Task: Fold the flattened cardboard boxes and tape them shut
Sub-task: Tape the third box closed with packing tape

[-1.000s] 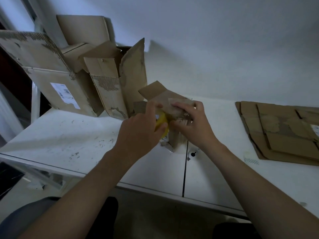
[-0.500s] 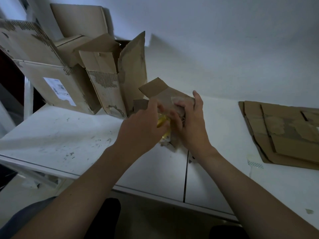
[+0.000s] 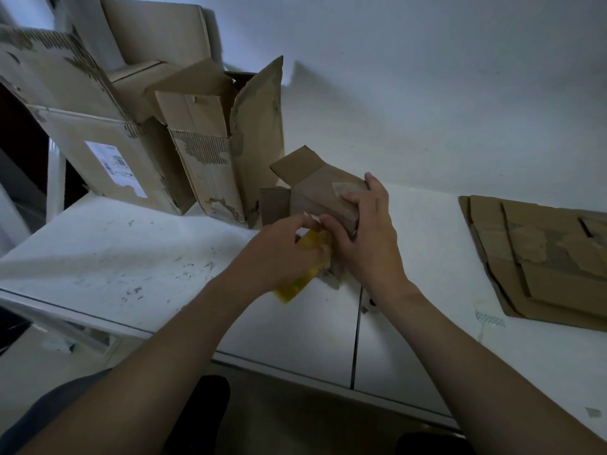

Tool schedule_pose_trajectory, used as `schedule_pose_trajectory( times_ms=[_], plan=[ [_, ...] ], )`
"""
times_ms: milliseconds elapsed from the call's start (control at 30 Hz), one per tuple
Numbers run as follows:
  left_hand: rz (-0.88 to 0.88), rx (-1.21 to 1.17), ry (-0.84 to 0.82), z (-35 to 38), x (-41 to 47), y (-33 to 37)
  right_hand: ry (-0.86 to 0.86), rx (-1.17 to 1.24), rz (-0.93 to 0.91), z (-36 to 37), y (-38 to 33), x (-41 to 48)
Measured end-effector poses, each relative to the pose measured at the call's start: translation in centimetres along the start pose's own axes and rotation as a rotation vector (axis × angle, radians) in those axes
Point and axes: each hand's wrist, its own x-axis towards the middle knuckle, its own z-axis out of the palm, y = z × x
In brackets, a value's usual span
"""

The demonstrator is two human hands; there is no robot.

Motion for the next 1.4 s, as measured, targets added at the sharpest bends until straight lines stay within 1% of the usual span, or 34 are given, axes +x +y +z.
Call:
schedule_pose_trajectory(
  times_ms=[67, 100, 133, 200, 233, 333, 433, 500, 567, 633, 667, 700, 767, 800, 833, 867, 967, 1033, 1100, 1133, 1200, 1267, 1333, 1400],
  plan=[
    [-0.013, -0.055, -0.067, -0.2, -0.5, 0.1, -0.007, -0.009, -0.018, -0.1, 0.2, 0.1],
    [-0.023, -0.063, -0.062, -0.4, -0.6, -0.1, -0.01, -0.012, -0.035, -0.2, 0.3, 0.1],
    [-0.03, -0.027, -0.03, -0.5, -0.7, -0.4, -0.01, -0.015, -0.055, -0.3, 0.4, 0.1],
    [-0.083, 0.133, 0.035, -0.7, -0.5, -1.2, -0.006, -0.022, -0.086, -0.3, 0.6, 0.1],
    [-0.111, 0.157, 0.039, -0.7, -0.4, -1.4, -0.009, -0.021, -0.083, -0.3, 0.6, 0.1],
    [-0.127, 0.053, -0.004, -0.7, -0.4, -1.2, -0.047, -0.034, -0.03, -0.5, 0.1, 0.5],
    [-0.112, 0.048, -0.004, -0.8, -0.2, -1.0, -0.167, -0.066, -0.032, -2.0, -0.4, 0.8],
    [-0.123, 0.037, -0.008, -0.9, 0.0, -1.2, -0.231, -0.039, -0.012, -3.6, -0.4, 0.4],
    [-0.128, 0.022, 0.024, -1.1, 0.1, -1.2, -0.187, -0.006, 0.037, -5.2, 0.1, -0.3],
    [-0.142, -0.003, 0.045, -1.2, 0.2, -1.1, -0.155, -0.085, 0.092, -6.3, 1.2, -0.9],
    [-0.155, -0.012, 0.04, -1.3, 0.3, -1.1, -0.203, -0.173, 0.121, -6.7, 1.9, -1.1],
    [-0.171, -0.018, 0.036, -1.3, 0.2, -1.0, -0.302, -0.274, 0.137, -6.9, 2.6, -1.4],
    [-0.194, -0.027, 0.042, -1.2, 0.1, -0.9, -0.591, -0.428, 0.141, -6.8, 3.9, -2.3],
    [-0.2, -0.03, 0.046, -1.1, 0.0, -0.9, -0.713, -0.465, 0.139, -6.7, 4.2, -2.9],
    [-0.204, -0.026, 0.05, -1.0, 0.0, -0.9, -0.792, -0.486, 0.14, -6.4, 4.5, -3.3],
    [-0.203, -0.014, 0.055, -1.0, -0.1, -0.9, -0.82, -0.492, 0.138, -6.2, 4.8, -3.7],
    [-0.196, 0.017, 0.071, -1.0, -0.3, -0.7, -0.783, -0.483, 0.148, -6.1, 5.3, -4.1],
    [-0.193, 0.016, 0.074, -1.1, -0.3, -0.6, -0.752, -0.431, 0.143, -6.6, 5.2, -4.3],
    [-0.188, 0.008, 0.073, -1.1, -0.3, -0.4, -0.706, -0.296, 0.091, -7.5, 4.2, -4.5],
    [-0.183, 0.01, 0.075, -1.1, -0.4, -0.4, -0.657, -0.225, 0.015, -7.9, 3.4, -4.5],
    [-0.176, 0.027, 0.086, -1.1, -0.4, -0.4, -0.482, -0.133, -0.202, -8.4, 1.1, -4.3],
    [-0.173, 0.044, 0.087, -1.2, -0.4, -0.4, -0.246, -0.109, -0.377, -8.3, -1.2, -3.7],
    [-0.185, 0.065, 0.076, -1.2, -0.4, -0.3, -0.071, -0.149, -0.449, -7.8, -2.8, -2.9],
    [-0.202, 0.079, 0.067, -1.2, -0.4, -0.1, -0.015, -0.213, -0.462, -6.9, -3.4, -2.2]
  ],
)
